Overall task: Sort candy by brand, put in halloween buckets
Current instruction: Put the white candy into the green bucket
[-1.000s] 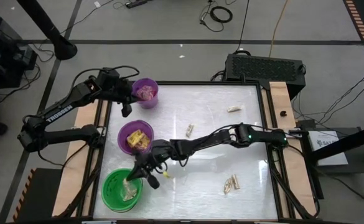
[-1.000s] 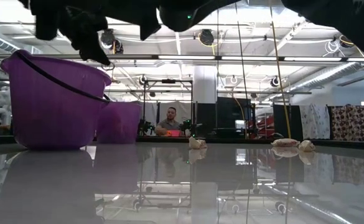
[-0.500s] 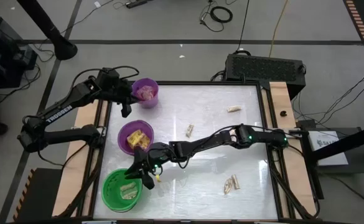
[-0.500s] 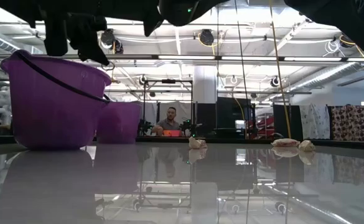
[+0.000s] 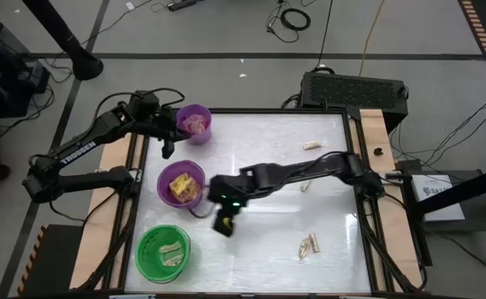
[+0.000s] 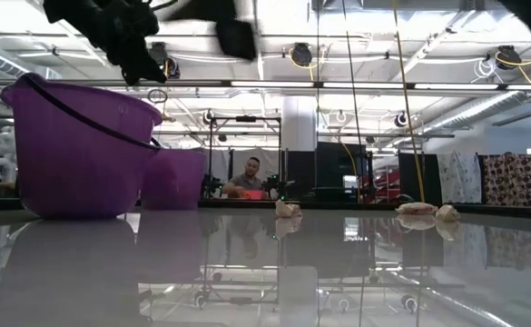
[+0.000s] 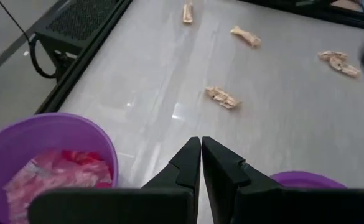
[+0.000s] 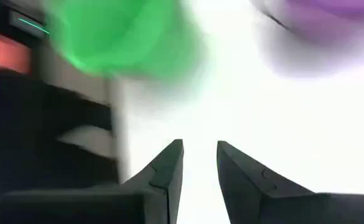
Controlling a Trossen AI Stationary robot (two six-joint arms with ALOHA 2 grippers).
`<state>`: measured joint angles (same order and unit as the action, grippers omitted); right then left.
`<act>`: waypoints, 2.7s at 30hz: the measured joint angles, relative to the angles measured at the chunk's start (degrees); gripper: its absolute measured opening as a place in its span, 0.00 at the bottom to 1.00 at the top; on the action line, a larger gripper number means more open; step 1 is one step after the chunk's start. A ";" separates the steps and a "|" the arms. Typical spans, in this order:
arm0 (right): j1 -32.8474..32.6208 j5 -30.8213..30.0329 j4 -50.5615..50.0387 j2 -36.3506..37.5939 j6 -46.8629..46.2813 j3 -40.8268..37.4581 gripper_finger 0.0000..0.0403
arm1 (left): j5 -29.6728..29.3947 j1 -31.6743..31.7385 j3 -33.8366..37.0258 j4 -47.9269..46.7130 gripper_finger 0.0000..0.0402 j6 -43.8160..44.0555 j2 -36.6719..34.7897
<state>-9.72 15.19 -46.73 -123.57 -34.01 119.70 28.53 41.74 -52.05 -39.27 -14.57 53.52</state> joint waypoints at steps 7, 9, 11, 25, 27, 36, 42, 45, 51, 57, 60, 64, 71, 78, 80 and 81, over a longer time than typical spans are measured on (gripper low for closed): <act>-7.09 -19.62 -29.47 7.02 -1.70 -2.85 0.21 | 0.02 -1.76 0.00 5.12 0.06 3.41 0.00; -8.96 -20.80 -32.42 9.57 -5.43 -6.69 0.21 | 0.00 -2.06 0.00 7.10 0.06 5.12 0.00; -10.91 -21.70 -31.91 13.00 -10.53 -12.88 0.20 | -0.02 -2.17 0.00 9.02 0.06 6.55 0.00; -24.29 -5.77 -1.55 33.92 -62.72 -56.81 0.19 | -0.38 -2.30 0.00 11.87 0.06 8.31 0.02; -25.86 -4.41 1.02 34.23 -67.04 -59.39 0.19 | -0.92 -2.30 0.00 11.82 0.06 8.32 0.02; -30.93 -4.01 1.79 34.09 -75.13 -62.65 0.19 | -1.77 -2.30 0.00 11.74 0.06 8.34 0.02; -33.15 -5.31 5.13 33.57 -72.52 -65.90 0.19 | -1.79 -2.30 0.00 11.61 0.06 8.33 0.02; -33.77 -7.03 6.60 33.57 -71.10 -67.68 0.19 | -1.79 -2.30 0.00 11.51 0.06 8.31 0.02; -34.27 -8.74 9.26 33.55 -66.58 -69.51 0.19 | -1.79 -2.30 0.00 10.28 0.06 8.28 0.02; -34.29 -11.17 9.26 33.55 -59.42 -69.55 0.19 | -1.79 -2.30 0.00 8.69 0.06 8.26 0.02; -34.29 -11.46 9.41 32.89 -59.16 -69.55 0.19 | -1.79 -2.30 0.02 8.48 0.06 8.26 0.02; -34.29 -12.03 14.15 31.45 -56.98 -69.55 0.19 | -1.79 -2.30 0.02 8.11 0.06 8.22 0.04; -34.29 -12.11 16.83 28.37 -57.02 -69.47 0.19 | -1.79 -2.30 0.02 7.88 0.06 7.59 0.04; -34.26 -11.85 17.91 26.49 -59.44 -69.37 0.12 | -1.79 -2.30 0.02 7.17 0.06 6.71 0.04; -34.26 -11.85 18.08 26.51 -60.28 -69.37 0.05 | -1.79 -2.30 0.02 7.19 0.06 6.71 0.04; -34.26 -11.85 18.26 26.77 -60.55 -69.37 0.03 | -1.79 -2.30 0.02 7.19 0.06 6.71 0.04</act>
<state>-43.99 3.33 -28.47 -96.80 -94.55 50.33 26.74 39.44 -52.03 -32.08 -7.86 53.56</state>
